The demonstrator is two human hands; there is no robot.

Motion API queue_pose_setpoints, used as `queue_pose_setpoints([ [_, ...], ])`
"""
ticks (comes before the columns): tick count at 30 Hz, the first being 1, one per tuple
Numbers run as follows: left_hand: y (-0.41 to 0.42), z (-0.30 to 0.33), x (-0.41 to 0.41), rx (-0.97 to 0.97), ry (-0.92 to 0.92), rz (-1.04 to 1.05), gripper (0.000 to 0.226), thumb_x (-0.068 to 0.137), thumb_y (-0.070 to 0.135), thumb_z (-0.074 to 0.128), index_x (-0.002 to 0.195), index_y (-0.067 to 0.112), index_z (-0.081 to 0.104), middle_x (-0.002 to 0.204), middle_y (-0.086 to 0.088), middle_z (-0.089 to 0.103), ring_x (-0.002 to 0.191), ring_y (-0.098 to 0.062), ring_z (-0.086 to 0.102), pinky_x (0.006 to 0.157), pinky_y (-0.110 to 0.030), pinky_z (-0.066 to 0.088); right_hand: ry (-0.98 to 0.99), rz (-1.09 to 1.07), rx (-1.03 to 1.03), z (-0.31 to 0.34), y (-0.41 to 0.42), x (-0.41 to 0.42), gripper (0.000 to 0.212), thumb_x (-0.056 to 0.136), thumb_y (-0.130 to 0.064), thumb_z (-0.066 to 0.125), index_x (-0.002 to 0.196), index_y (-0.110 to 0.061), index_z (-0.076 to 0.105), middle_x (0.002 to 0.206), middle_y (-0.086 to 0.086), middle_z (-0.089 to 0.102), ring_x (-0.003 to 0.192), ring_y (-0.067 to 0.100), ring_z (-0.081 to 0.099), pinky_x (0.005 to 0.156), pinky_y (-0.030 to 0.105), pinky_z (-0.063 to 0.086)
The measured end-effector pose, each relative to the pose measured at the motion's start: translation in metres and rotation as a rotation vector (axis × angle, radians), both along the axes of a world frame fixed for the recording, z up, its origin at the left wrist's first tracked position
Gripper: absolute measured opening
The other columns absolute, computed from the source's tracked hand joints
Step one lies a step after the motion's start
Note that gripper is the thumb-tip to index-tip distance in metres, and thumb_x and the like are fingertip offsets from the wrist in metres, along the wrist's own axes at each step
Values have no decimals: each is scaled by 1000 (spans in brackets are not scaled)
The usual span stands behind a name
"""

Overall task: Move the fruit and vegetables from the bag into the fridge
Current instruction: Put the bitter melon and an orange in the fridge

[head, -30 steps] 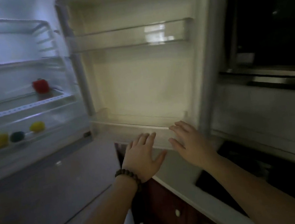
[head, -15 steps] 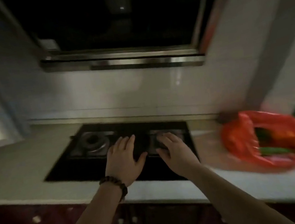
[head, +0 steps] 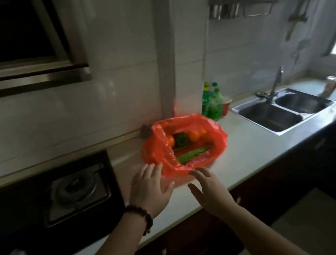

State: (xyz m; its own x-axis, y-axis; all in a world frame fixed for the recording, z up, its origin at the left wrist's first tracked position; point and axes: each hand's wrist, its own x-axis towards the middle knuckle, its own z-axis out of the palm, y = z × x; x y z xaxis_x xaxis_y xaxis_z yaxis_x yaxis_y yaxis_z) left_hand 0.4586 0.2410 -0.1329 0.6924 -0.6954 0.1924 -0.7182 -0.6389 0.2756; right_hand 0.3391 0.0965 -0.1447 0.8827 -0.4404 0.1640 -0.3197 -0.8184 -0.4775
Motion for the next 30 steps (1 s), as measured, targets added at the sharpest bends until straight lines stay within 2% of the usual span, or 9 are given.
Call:
queue_pose_setpoints([
  [7, -123, -33, 41, -42, 91, -103, 66, 90, 54, 41, 145, 21, 28, 149, -1, 31, 140, -18, 19, 114, -40, 24, 57, -34, 12, -26, -107, 26, 38, 94, -29, 52, 131, -20, 50, 143, 0, 41, 130, 19, 40, 107, 33, 38],
  [12, -210, -53, 80, -38, 167, -82, 62, 91, 51, 42, 144, 20, 30, 148, -1, 33, 138, -18, 23, 114, -38, 24, 129, -28, 9, -35, -195, 72, 34, 92, -25, 54, 126, -19, 54, 135, 2, 46, 123, 20, 47, 101, 29, 42],
  [16, -259, -70, 102, 26, 230, -77, 61, 92, 48, 43, 145, 20, 30, 148, -1, 32, 138, -18, 23, 113, -36, 25, 136, -47, -2, -40, -242, 92, 33, 94, -26, 51, 126, -18, 54, 136, 1, 45, 121, 20, 47, 97, 27, 40],
  [20, -292, -92, 111, 117, 293, -58, 59, 92, 47, 43, 144, 21, 31, 148, 0, 31, 138, -18, 23, 112, -39, 27, 176, -20, -5, -56, -272, 104, 38, 92, -23, 54, 129, -19, 51, 139, 2, 44, 126, 23, 43, 102, 33, 41],
  [23, -311, -109, 116, 175, 330, -41, 56, 92, 43, 45, 142, 21, 32, 147, 0, 32, 137, -19, 24, 109, -42, 28, 212, 36, -56, -68, -293, 121, 47, 88, -25, 55, 134, -22, 47, 147, 3, 37, 140, 26, 26, 110, 45, 32],
  [26, -328, -122, 117, 172, 375, 16, 52, 95, 38, 42, 142, 21, 31, 147, -1, 33, 137, -21, 24, 109, -42, 27, 289, 185, -177, -79, -312, 140, 51, 90, -28, 52, 140, -25, 41, 153, 3, 28, 146, 26, 10, 117, 49, 17],
  [30, -344, -133, 119, 188, 396, 115, 49, 96, 30, 39, 144, 21, 30, 147, -2, 33, 137, -23, 26, 108, -41, 26, 371, 320, -304, -93, -337, 159, 53, 92, -26, 46, 143, -29, 35, 156, 0, 22, 146, 27, 5, 117, 53, 4],
])
